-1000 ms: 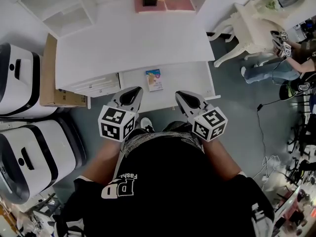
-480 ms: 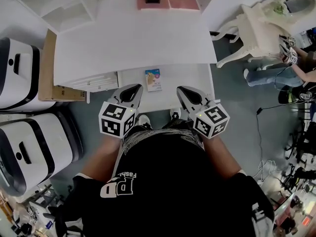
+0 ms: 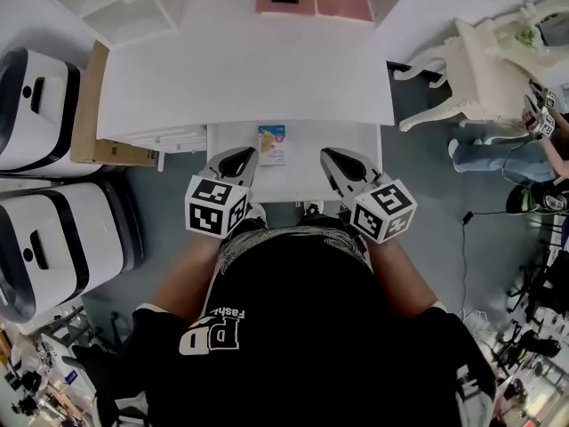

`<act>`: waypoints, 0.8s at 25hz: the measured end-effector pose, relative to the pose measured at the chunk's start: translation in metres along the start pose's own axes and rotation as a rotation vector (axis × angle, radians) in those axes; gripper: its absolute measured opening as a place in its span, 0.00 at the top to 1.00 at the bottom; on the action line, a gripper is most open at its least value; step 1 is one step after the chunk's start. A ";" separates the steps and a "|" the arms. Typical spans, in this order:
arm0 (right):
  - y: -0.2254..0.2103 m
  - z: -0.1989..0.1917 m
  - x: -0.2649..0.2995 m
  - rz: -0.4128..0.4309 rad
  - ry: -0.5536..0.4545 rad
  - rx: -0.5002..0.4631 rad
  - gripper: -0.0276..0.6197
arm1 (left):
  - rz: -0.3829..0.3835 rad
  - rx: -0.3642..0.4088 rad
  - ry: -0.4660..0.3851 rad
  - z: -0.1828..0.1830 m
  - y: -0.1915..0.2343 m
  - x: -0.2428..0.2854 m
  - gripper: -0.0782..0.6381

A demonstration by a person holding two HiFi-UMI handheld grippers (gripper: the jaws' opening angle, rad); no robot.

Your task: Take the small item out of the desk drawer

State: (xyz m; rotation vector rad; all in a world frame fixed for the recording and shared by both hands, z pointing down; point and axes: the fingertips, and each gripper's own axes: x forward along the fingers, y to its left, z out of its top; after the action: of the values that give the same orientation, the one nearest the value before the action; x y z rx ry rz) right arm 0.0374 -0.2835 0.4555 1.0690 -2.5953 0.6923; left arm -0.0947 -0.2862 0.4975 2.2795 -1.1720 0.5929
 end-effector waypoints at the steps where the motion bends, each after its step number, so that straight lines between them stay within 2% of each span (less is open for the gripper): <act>1: -0.004 0.001 -0.001 0.006 -0.001 -0.001 0.94 | 0.012 0.003 0.010 -0.002 0.001 0.005 0.87; 12: -0.044 -0.004 -0.011 0.057 0.017 0.025 0.94 | 0.101 -0.087 0.118 -0.038 0.011 0.063 0.86; 15: -0.052 -0.008 -0.013 0.066 0.022 0.040 0.94 | 0.127 -0.097 0.151 -0.050 0.017 0.076 0.78; 20: -0.067 -0.016 -0.018 0.071 0.041 0.059 0.94 | 0.165 -0.127 0.197 -0.069 0.029 0.101 0.76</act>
State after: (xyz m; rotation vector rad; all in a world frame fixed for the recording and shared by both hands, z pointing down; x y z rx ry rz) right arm 0.0985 -0.3061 0.4847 0.9726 -2.6034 0.8038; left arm -0.0751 -0.3206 0.6172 1.9820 -1.2683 0.7635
